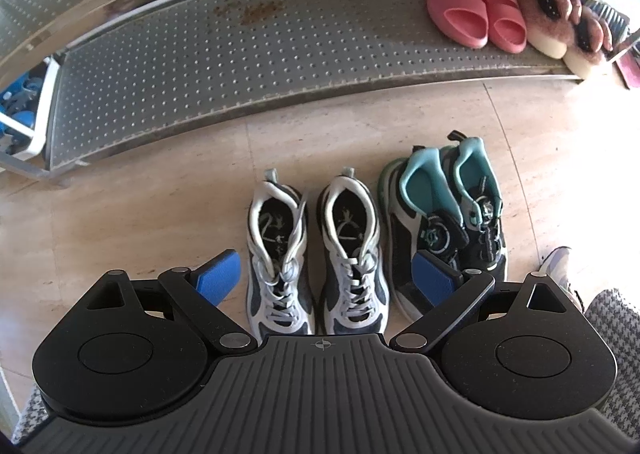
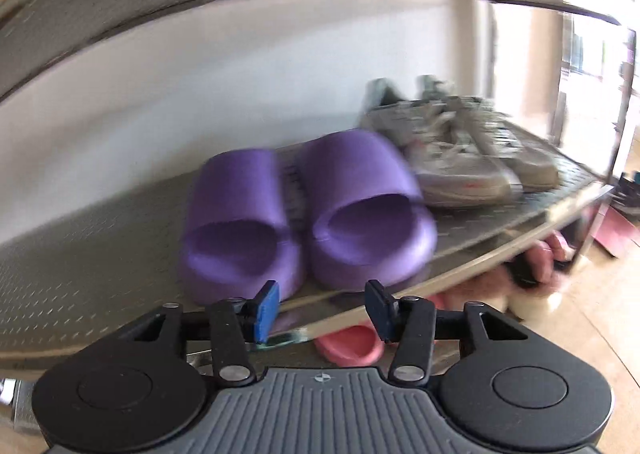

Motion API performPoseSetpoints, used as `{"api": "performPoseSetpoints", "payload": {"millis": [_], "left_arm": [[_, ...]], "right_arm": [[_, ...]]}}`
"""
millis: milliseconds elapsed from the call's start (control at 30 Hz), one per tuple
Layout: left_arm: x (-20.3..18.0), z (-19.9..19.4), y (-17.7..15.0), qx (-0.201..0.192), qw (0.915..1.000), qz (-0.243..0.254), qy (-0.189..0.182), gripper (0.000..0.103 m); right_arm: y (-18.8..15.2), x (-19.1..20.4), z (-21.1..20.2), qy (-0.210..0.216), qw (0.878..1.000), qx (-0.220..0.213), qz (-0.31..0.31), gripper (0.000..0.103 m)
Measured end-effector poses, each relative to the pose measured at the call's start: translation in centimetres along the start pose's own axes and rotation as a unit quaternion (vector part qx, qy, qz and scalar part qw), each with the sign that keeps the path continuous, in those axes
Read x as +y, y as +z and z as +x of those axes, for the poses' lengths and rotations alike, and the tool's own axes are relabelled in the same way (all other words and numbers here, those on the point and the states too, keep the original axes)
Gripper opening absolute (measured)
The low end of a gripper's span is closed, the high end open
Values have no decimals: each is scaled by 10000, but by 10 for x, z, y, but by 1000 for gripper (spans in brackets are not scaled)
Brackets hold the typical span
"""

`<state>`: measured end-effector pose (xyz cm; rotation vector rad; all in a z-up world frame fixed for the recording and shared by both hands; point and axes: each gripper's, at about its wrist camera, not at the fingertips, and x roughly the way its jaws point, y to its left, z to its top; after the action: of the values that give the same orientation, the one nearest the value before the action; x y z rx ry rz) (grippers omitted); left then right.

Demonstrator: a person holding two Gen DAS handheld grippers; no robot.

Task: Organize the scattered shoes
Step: 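Push the purple slides into line on the shelf with the right tool, then move the right tool down to the black-teal sneaker pair on the floor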

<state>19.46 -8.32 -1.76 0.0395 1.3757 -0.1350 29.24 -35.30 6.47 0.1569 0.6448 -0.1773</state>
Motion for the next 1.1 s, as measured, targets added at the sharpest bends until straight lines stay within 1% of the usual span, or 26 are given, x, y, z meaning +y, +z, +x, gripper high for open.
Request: {"api": "performPoseSetpoints", "payload": {"millis": [33, 200, 600, 700, 800, 833, 867, 900, 933, 967, 1000, 1033, 1067, 1100], "left_arm": [[-1, 1, 0, 15, 10000, 15, 10, 96], [-4, 9, 1, 107, 9999, 33, 73, 96], [4, 19, 11, 171, 9996, -81, 210, 96], [7, 15, 11, 90, 9996, -85, 246, 96], [10, 9, 9, -24, 9995, -71, 296, 96], [12, 8, 9, -50, 9994, -71, 325, 96], [13, 6, 8, -76, 9993, -71, 355, 96], [15, 5, 7, -102, 9992, -72, 384, 96], [17, 4, 6, -113, 9991, -91, 392, 96], [17, 3, 6, -113, 9991, -109, 383, 96], [18, 2, 5, -112, 9992, -126, 374, 96], [18, 1, 5, -115, 9992, -143, 352, 96], [18, -1, 4, -127, 9993, -144, 318, 96], [18, -3, 4, -140, 9994, -144, 285, 96]], "right_arm": [[1, -4, 1, -67, 10000, 29, 12, 22], [4, -25, 18, -384, 9991, 146, 128, 21], [13, -19, 50, -571, 9983, -50, -144, 20], [8, -10, 39, -451, 9981, 198, -384, 20], [1, -1, 24, -306, 9962, 487, -647, 24], [-1, 2, 19, -258, 9953, 583, -735, 30], [-3, 6, 14, -210, 9941, 679, -822, 32], [-5, 9, 9, -161, 9927, 775, -909, 41], [-14, 12, 7, -54, 9901, 1018, -964, 62], [-27, 16, 7, 90, 9858, 1349, -998, 68], [-49, 21, 11, 339, 9747, 1947, -1048, 75], [-80, 26, 18, 607, 9556, 2674, -1079, 72], [-98, 28, 23, 708, 9443, 3026, -1083, 72], [-119, 29, 29, 702, 9339, 3334, -1083, 72]]}}
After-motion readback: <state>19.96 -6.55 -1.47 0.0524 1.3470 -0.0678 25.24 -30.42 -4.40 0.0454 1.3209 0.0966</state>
